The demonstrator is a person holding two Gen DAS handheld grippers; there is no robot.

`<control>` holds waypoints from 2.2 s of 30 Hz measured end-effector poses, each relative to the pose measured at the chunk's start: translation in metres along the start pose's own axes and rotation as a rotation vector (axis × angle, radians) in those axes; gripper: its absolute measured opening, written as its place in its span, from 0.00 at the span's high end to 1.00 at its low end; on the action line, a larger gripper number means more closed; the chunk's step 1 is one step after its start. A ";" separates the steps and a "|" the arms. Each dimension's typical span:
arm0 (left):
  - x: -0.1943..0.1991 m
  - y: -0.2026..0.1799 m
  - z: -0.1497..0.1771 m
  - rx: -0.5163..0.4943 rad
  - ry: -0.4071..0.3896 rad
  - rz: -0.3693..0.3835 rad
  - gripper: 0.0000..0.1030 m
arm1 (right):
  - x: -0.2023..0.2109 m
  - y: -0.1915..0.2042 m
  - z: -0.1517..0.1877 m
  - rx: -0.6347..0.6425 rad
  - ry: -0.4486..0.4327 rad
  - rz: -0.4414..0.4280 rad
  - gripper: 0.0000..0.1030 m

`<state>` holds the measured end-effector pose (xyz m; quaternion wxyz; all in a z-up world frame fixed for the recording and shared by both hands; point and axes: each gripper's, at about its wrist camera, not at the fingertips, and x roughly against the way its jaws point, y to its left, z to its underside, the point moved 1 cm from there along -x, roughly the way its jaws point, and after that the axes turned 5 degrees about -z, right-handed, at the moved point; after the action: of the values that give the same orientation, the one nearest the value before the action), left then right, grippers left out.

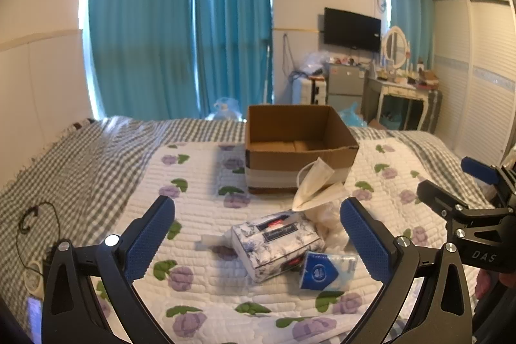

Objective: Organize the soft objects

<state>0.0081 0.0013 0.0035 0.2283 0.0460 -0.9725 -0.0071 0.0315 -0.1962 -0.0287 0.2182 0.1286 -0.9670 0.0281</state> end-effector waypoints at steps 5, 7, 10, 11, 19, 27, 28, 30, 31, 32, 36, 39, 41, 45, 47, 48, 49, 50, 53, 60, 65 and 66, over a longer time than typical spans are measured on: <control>0.000 0.001 -0.001 0.006 0.001 -0.001 0.00 | 0.000 0.000 0.000 0.000 0.002 0.000 0.00; 0.000 0.001 0.000 0.008 0.002 -0.002 0.00 | 0.000 0.000 0.000 -0.001 0.002 -0.001 0.00; 0.000 0.001 0.000 0.006 0.002 -0.002 0.00 | 0.000 0.000 0.000 -0.001 0.003 0.000 0.00; 0.000 0.001 0.000 0.007 0.002 -0.002 0.00 | 0.000 -0.001 0.000 -0.001 0.003 0.000 0.00; 0.000 0.000 0.000 0.005 0.001 -0.001 0.00 | 0.000 -0.001 0.000 -0.001 0.004 0.000 0.00; 0.001 0.000 0.001 0.007 0.002 0.003 0.00 | 0.000 -0.001 -0.001 -0.002 0.004 0.000 0.00; 0.002 -0.001 0.001 0.008 0.002 0.005 0.00 | 0.000 -0.001 -0.001 -0.003 0.005 -0.001 0.00; 0.006 -0.002 0.002 0.009 -0.006 0.009 0.00 | 0.002 -0.001 -0.001 -0.002 0.003 0.000 0.00; 0.009 -0.002 0.000 0.009 -0.012 0.010 0.00 | 0.002 -0.001 -0.001 0.000 0.001 0.000 0.00; 0.010 -0.003 -0.001 0.008 -0.016 0.009 0.00 | 0.004 0.000 -0.002 0.001 -0.001 0.001 0.00; 0.019 -0.004 -0.006 0.014 -0.031 0.019 0.00 | 0.015 -0.003 -0.004 0.005 -0.016 0.014 0.00; 0.020 -0.009 -0.006 0.011 -0.017 0.034 0.00 | 0.021 -0.007 -0.006 0.003 -0.007 0.035 0.00; 0.014 -0.014 -0.002 0.002 0.014 0.049 0.00 | 0.022 -0.011 -0.006 0.004 0.012 0.043 0.00; -0.013 -0.027 0.020 -0.006 0.154 0.068 0.00 | 0.013 -0.019 0.005 0.012 0.078 0.059 0.00; -0.027 -0.032 0.032 0.000 0.223 0.081 0.00 | 0.004 -0.025 0.012 0.003 0.115 0.056 0.00; -0.035 -0.034 0.037 0.005 0.261 0.088 0.00 | 0.000 -0.027 0.014 -0.003 0.126 0.053 0.00; -0.045 -0.037 0.043 0.012 0.310 0.096 0.00 | -0.006 -0.030 0.017 -0.013 0.143 0.049 0.00; -0.048 -0.037 0.046 0.017 0.326 0.101 0.02 | -0.011 -0.033 0.020 -0.021 0.158 0.047 0.00; -0.065 -0.043 0.054 0.030 0.395 0.127 0.05 | -0.031 -0.038 0.031 -0.041 0.204 0.039 0.00; -0.104 -0.066 0.068 -0.024 0.535 0.153 0.09 | -0.078 -0.042 0.058 -0.049 0.324 0.013 0.00; -0.133 -0.079 0.081 -0.069 0.650 0.208 0.31 | -0.105 -0.050 0.064 -0.054 0.367 -0.003 0.00; -0.137 -0.080 0.083 -0.070 0.664 0.221 0.33 | -0.110 -0.051 0.064 -0.060 0.366 -0.017 0.00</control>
<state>0.1005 -0.0661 -0.1341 0.5329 -0.0677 -0.8434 -0.0002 0.1137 -0.2263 -0.1336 0.3944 0.1230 -0.9105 0.0202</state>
